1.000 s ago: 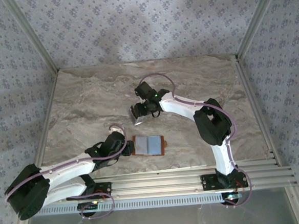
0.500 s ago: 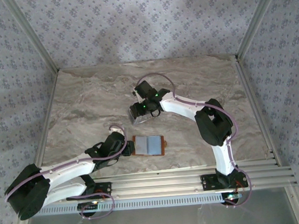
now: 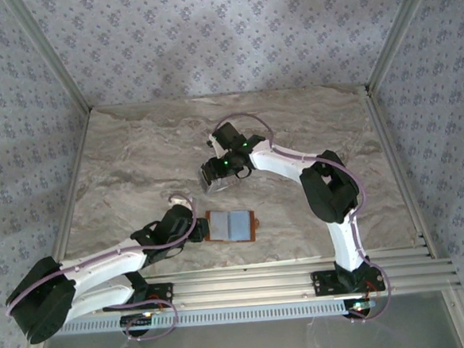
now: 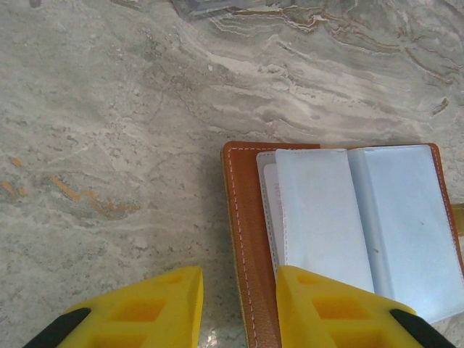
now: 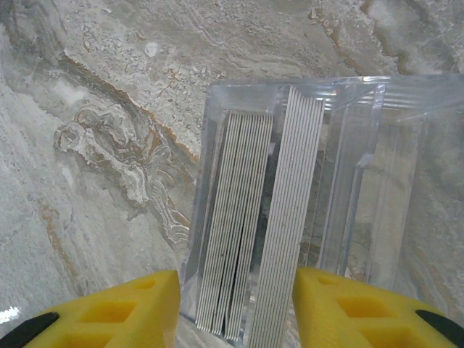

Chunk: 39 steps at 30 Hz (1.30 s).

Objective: Put the credit cards into the card holder

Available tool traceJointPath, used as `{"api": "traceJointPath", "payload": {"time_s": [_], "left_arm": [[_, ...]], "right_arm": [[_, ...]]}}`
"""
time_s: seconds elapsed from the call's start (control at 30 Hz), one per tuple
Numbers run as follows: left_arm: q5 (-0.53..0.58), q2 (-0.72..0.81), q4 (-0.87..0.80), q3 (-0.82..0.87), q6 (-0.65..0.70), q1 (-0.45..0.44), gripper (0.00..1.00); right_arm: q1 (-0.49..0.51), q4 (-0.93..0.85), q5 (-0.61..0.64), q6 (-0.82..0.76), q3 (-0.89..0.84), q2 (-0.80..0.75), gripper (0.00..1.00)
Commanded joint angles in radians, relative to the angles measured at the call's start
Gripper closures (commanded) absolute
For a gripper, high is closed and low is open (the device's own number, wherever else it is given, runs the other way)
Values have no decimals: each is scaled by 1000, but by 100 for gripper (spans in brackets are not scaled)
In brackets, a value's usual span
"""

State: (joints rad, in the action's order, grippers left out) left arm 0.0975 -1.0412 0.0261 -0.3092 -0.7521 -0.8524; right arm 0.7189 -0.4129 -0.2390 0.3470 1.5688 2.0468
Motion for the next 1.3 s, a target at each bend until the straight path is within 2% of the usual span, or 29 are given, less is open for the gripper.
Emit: {"api": "traceJointPath", "payload": {"time_s": [0.0,0.4,0.83,1.27], "left_arm": [[1,12,-8,-10,4,6,68],[1,15,-3,1,2,7,68],[4,13,1,6,0,7,68],[3,15,5,13,-3,6,68]], "right_arm": [[-7,-17,-57,1,43,32,53],[-41,60,-190,29,-11,-19,56],[-47,65,-194,35,-21,-27,73],[-54,48,-162,33,-33,-69,83]]}}
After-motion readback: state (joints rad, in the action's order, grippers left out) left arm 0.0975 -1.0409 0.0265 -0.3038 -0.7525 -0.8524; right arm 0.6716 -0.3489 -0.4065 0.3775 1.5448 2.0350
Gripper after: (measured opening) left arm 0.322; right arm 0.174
